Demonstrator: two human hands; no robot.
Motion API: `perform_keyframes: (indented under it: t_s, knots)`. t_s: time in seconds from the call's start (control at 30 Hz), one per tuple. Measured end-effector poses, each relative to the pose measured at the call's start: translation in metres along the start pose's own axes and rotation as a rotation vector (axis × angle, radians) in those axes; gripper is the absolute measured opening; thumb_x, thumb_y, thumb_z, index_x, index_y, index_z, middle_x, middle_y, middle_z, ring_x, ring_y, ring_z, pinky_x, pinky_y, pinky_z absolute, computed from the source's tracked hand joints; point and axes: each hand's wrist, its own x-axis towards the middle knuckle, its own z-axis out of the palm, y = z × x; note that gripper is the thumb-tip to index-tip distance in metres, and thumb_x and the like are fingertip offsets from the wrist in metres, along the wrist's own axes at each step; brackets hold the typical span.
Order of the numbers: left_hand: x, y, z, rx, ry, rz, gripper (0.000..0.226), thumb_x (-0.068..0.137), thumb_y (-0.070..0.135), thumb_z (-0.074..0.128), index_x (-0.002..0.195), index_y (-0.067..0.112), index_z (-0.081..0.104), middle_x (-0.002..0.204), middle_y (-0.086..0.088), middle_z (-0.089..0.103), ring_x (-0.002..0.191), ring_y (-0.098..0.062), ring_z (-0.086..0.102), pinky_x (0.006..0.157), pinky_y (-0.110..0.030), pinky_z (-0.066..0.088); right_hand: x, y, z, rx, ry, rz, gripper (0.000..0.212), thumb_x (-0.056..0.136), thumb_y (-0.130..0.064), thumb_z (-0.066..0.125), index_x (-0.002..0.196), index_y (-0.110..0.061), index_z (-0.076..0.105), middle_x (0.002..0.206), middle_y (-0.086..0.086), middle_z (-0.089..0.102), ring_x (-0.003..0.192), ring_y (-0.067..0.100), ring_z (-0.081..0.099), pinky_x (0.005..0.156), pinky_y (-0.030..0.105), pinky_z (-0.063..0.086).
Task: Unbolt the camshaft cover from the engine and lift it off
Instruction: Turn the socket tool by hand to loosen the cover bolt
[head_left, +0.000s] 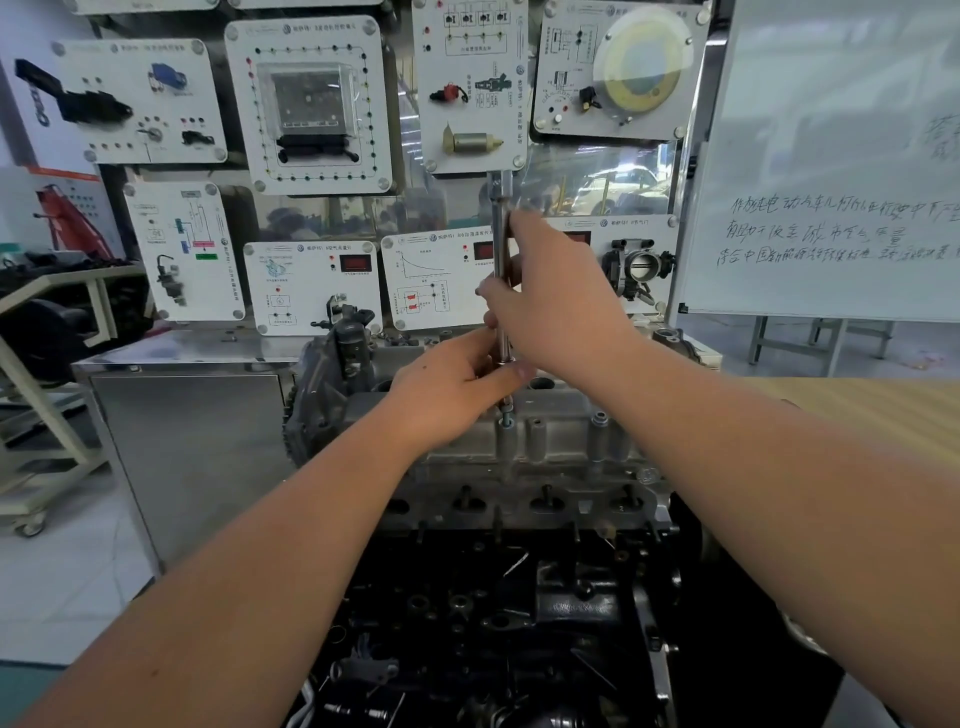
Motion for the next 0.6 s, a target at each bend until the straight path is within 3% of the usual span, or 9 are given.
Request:
perform_keyframes:
  t_s: [0.03, 0.1, 0.2, 0.27, 0.33, 0.4, 0.47, 0.53, 0.6]
  knots:
    - [0.0004, 0.0, 0.0003, 0.016, -0.002, -0.002, 0.06, 0.076, 0.078, 0.043, 0.105, 0.029, 0.062, 0.082, 0.004, 0.073, 0.081, -0.018, 0.072, 0.086, -0.054, 0.057, -0.0001, 0.0001, -0.0005, 0.002, -0.001, 0.0, 0.013, 0.096, -0.01, 0.054, 0.106, -0.009, 0.046, 0.082, 0.008, 0.065, 0.077, 0.025, 0.07, 0.064, 0.038, 0.057]
    - [0.0011, -0.0016, -0.0007, -0.034, -0.036, -0.013, 0.049, 0.08, 0.075, 0.044, 0.104, 0.036, 0.062, 0.086, 0.006, 0.075, 0.083, -0.016, 0.073, 0.088, -0.048, 0.057, -0.0014, -0.0006, -0.0012, 0.031, -0.007, 0.015, 0.013, 0.094, -0.006, 0.051, 0.105, -0.008, 0.044, 0.082, 0.011, 0.067, 0.076, 0.028, 0.07, 0.065, 0.045, 0.059]
    - [0.0028, -0.0046, -0.0044, -0.167, -0.107, 0.02, 0.008, 0.101, 0.045, 0.055, 0.104, 0.042, 0.061, 0.089, 0.011, 0.077, 0.075, -0.008, 0.072, 0.078, -0.026, 0.056, -0.0044, -0.0014, -0.0006, 0.049, -0.015, -0.002, 0.013, 0.094, -0.007, 0.049, 0.102, -0.011, 0.039, 0.079, 0.013, 0.067, 0.07, 0.031, 0.069, 0.06, 0.045, 0.057]
    - [0.004, -0.0048, -0.0067, -0.182, -0.113, 0.035, 0.008, 0.105, 0.033, 0.056, 0.105, 0.038, 0.063, 0.09, 0.01, 0.078, 0.071, -0.005, 0.07, 0.07, -0.017, 0.053, -0.0052, -0.001, 0.0004, 0.044, -0.019, -0.023, 0.015, 0.097, -0.015, 0.054, 0.104, -0.012, 0.041, 0.08, 0.01, 0.067, 0.071, 0.028, 0.068, 0.06, 0.041, 0.056]
    - [0.0061, -0.005, -0.0069, -0.16, -0.094, 0.03, 0.009, 0.104, 0.035, 0.058, 0.108, 0.032, 0.065, 0.09, 0.007, 0.078, 0.07, -0.005, 0.069, 0.071, -0.025, 0.056, -0.0042, 0.0007, 0.0008, 0.044, -0.001, -0.017, 0.017, 0.099, -0.022, 0.058, 0.104, -0.012, 0.045, 0.081, 0.007, 0.065, 0.074, 0.025, 0.068, 0.063, 0.037, 0.056]
    - [0.0068, -0.004, -0.0045, -0.093, -0.063, 0.024, 0.026, 0.101, 0.042, 0.061, 0.111, 0.019, 0.066, 0.091, -0.002, 0.076, 0.072, -0.015, 0.069, 0.078, -0.043, 0.059, -0.0022, 0.0028, 0.0005, 0.05, 0.004, 0.008, 0.012, 0.1, -0.018, 0.055, 0.103, -0.011, 0.047, 0.083, 0.008, 0.063, 0.079, 0.026, 0.07, 0.067, 0.043, 0.057]
    - [0.006, -0.0007, -0.0027, -0.032, -0.051, 0.01, 0.049, 0.094, 0.058, 0.059, 0.11, 0.012, 0.065, 0.092, -0.01, 0.074, 0.08, -0.026, 0.07, 0.083, -0.05, 0.057, -0.0019, 0.0026, -0.0003, 0.078, -0.01, 0.036, 0.007, 0.098, -0.011, 0.05, 0.103, -0.009, 0.046, 0.088, 0.011, 0.066, 0.08, 0.029, 0.072, 0.07, 0.048, 0.06]
    - [0.006, -0.0005, -0.0035, -0.027, -0.085, 0.003, 0.047, 0.09, 0.066, 0.052, 0.104, 0.022, 0.065, 0.089, -0.003, 0.074, 0.081, -0.021, 0.07, 0.081, -0.044, 0.057, -0.0025, 0.0014, -0.0003, 0.086, -0.024, 0.033, 0.006, 0.096, -0.008, 0.048, 0.101, -0.008, 0.044, 0.086, 0.014, 0.067, 0.077, 0.03, 0.072, 0.067, 0.05, 0.06]
    - [0.006, -0.0016, -0.0057, -0.118, -0.136, 0.006, 0.024, 0.1, 0.052, 0.054, 0.102, 0.031, 0.066, 0.089, 0.008, 0.076, 0.078, -0.008, 0.07, 0.077, -0.025, 0.055, -0.0048, 0.0012, 0.0015, 0.087, -0.031, 0.005, 0.007, 0.096, -0.009, 0.048, 0.101, -0.009, 0.043, 0.08, 0.013, 0.067, 0.075, 0.03, 0.072, 0.064, 0.05, 0.059]
